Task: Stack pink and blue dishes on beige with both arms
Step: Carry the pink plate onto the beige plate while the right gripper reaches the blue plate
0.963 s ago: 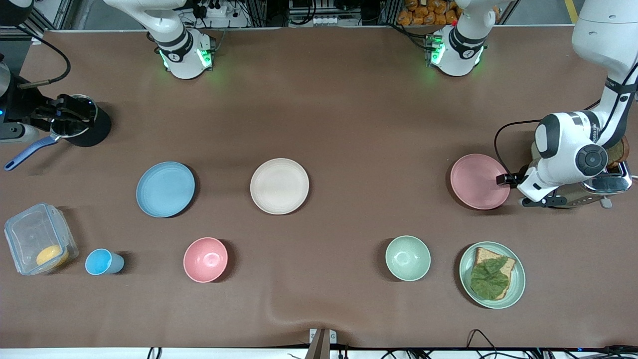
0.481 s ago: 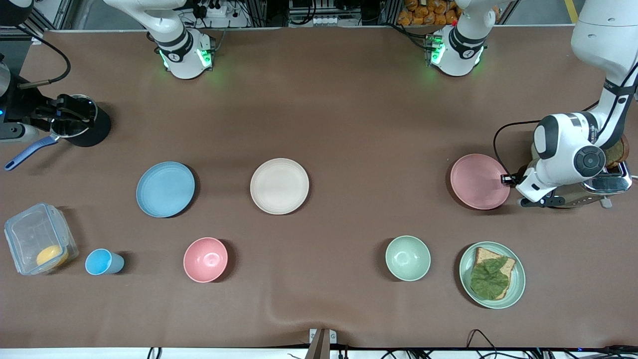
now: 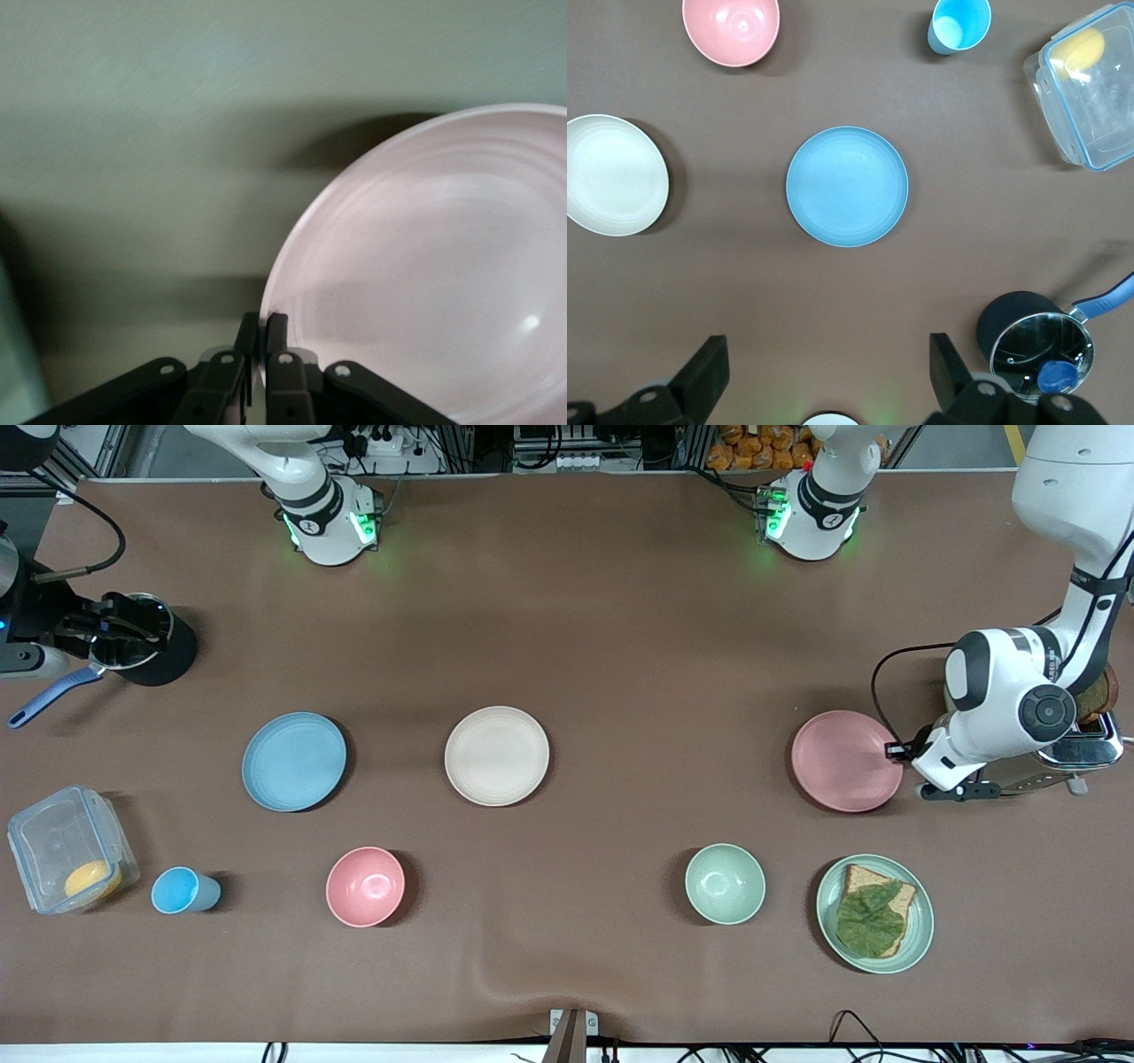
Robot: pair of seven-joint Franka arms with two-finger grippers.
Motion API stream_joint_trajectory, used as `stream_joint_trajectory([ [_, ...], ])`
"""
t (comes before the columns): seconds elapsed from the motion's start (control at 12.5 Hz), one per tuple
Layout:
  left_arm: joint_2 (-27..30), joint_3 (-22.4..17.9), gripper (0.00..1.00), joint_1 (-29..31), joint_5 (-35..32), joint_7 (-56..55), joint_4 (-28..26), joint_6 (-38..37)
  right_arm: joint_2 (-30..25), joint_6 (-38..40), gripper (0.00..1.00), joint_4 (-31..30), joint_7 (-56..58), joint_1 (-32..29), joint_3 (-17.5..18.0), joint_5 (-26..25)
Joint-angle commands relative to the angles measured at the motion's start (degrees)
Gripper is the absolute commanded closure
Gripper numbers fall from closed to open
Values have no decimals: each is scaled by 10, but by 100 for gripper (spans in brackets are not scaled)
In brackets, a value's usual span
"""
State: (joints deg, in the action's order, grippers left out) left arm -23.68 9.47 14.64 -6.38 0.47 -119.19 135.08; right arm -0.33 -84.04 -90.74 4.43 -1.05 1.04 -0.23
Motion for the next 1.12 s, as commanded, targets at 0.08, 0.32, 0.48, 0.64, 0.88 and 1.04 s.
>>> stream_joint_trajectory([
  [0.08, 34, 83, 100, -1, 65, -27, 98, -146, -10, 3, 0, -7, -8, -11, 9, -1],
  [0.32, 28, 166, 100, -13, 66, -97, 178, -218, -9, 3, 0, -7, -8, -11, 9, -1],
  [0.48, 19, 197, 100, -57, 66, -156, 193, -218, -9, 3, 0, -7, -8, -11, 9, -1],
  [0.64, -1, 198, 100, -141, 67, -246, 217, -217, -9, 3, 0, -7, -8, -11, 9, -1],
  [0.88, -60, 198, 100, -229, 68, -368, 272, -200, -9, 3, 0, -7, -8, -11, 8, -1],
  [1.04, -110, 194, 100, -290, 63, -437, 311, -167, -8, 2, 0, -7, -7, -11, 8, -1],
])
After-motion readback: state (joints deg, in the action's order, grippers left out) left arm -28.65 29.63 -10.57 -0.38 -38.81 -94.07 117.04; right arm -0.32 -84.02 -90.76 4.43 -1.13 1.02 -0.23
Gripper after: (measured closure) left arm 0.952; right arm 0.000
